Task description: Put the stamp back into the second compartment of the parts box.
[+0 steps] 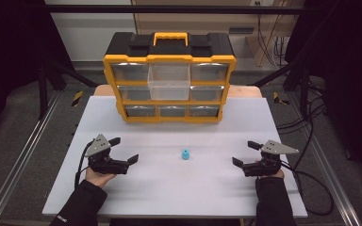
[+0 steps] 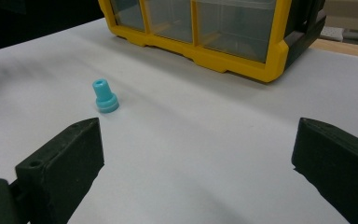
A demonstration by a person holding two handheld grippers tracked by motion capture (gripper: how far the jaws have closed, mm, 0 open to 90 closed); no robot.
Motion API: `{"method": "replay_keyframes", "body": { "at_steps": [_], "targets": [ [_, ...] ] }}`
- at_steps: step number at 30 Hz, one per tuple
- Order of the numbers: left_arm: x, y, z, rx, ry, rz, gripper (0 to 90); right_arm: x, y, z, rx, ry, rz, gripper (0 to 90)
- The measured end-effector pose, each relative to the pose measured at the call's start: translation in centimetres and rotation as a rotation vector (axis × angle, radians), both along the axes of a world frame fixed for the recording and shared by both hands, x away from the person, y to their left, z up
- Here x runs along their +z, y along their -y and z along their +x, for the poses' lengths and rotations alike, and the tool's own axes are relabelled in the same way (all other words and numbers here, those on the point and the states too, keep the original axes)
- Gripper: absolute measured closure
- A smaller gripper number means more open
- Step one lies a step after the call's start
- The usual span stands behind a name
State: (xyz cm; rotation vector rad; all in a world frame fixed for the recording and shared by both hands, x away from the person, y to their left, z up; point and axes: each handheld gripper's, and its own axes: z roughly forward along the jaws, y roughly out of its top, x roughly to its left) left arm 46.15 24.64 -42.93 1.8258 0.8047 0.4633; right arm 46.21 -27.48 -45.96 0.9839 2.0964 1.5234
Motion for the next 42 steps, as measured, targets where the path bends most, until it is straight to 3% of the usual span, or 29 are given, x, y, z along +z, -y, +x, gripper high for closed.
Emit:
{"method": "replay_keyframes", "body": {
  "at_steps": [42],
  "targets": [
    [0.8,5.5,1.5,-0.067,-0.020,0.033,0.0,0.0,0.0,0.0,0.006,-0.002,-0.006,2.6]
  ]
}}
